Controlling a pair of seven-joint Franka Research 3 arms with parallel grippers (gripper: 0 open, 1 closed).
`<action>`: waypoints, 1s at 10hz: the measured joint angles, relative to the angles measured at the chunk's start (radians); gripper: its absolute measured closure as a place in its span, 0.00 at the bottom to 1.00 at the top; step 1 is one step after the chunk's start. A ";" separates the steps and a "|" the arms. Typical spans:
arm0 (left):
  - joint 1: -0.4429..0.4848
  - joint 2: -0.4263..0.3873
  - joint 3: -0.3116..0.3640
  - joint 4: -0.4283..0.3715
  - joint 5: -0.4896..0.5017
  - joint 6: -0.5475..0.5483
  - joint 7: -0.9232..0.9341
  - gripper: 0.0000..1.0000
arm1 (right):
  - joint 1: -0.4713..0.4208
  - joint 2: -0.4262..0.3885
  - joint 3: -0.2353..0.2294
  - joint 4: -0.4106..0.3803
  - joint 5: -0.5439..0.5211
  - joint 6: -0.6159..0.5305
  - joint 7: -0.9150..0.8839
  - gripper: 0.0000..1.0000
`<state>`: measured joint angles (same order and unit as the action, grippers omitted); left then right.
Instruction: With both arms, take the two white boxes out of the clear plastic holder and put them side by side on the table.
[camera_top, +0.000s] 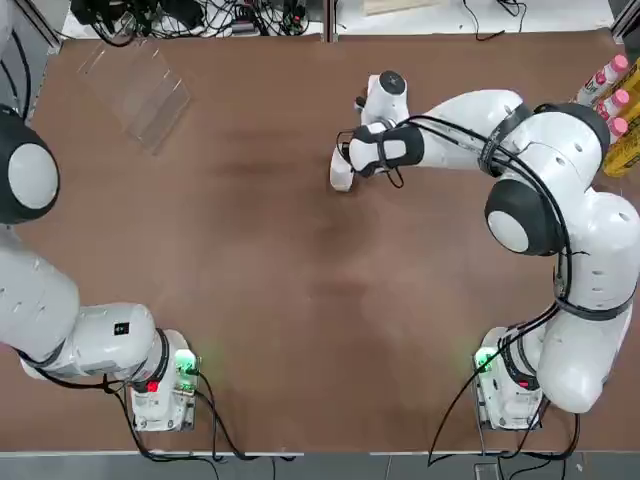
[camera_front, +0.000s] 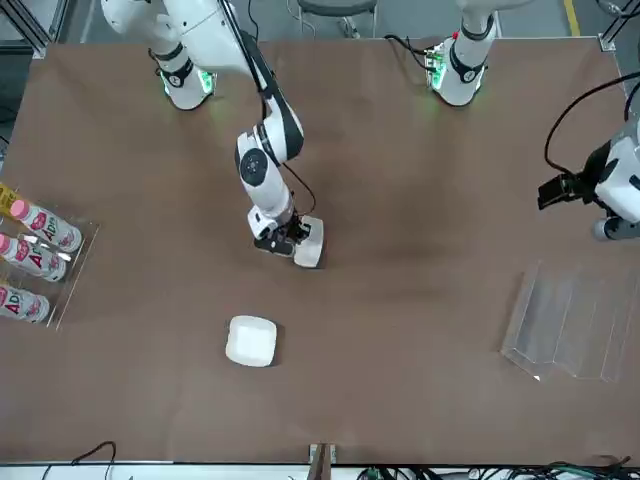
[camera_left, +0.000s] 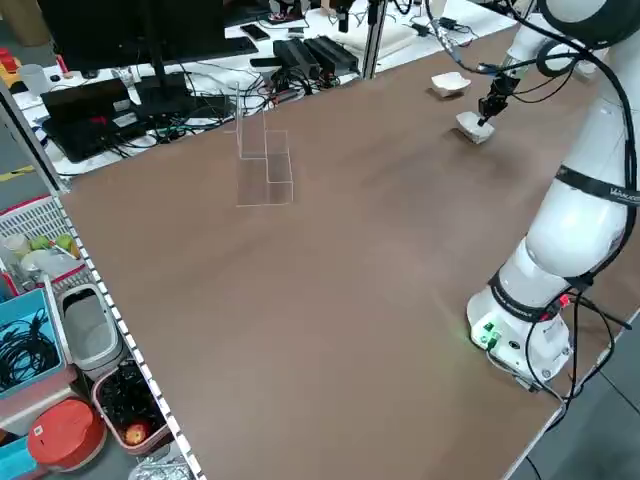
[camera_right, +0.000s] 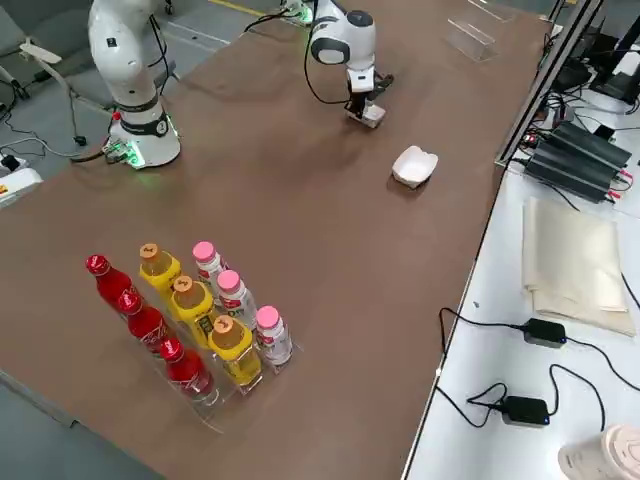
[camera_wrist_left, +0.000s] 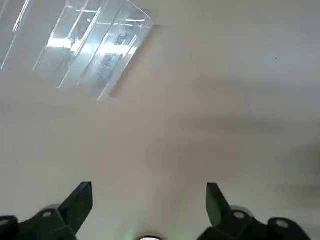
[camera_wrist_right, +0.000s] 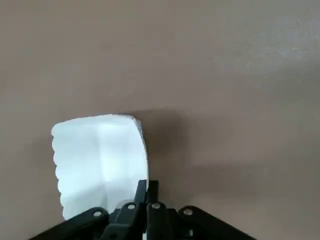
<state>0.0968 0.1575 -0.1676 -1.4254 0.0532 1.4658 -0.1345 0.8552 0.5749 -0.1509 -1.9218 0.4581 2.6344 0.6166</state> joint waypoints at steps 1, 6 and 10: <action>-0.005 -0.009 0.012 0.000 -0.002 0.000 0.028 0.00 | -0.002 -0.006 -0.001 0.002 0.019 -0.014 0.000 0.99; -0.094 -0.090 0.052 -0.009 -0.004 0.023 0.057 0.00 | -0.039 -0.133 -0.008 0.006 0.055 -0.098 0.185 0.99; -0.064 -0.056 0.075 -0.030 -0.080 0.030 0.060 0.00 | -0.041 -0.149 -0.020 0.029 0.056 -0.038 0.492 0.99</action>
<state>0.0325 0.1014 -0.0925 -1.4551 -0.0272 1.4959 -0.0745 0.8147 0.4257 -0.1708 -1.8926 0.5137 2.5965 1.1084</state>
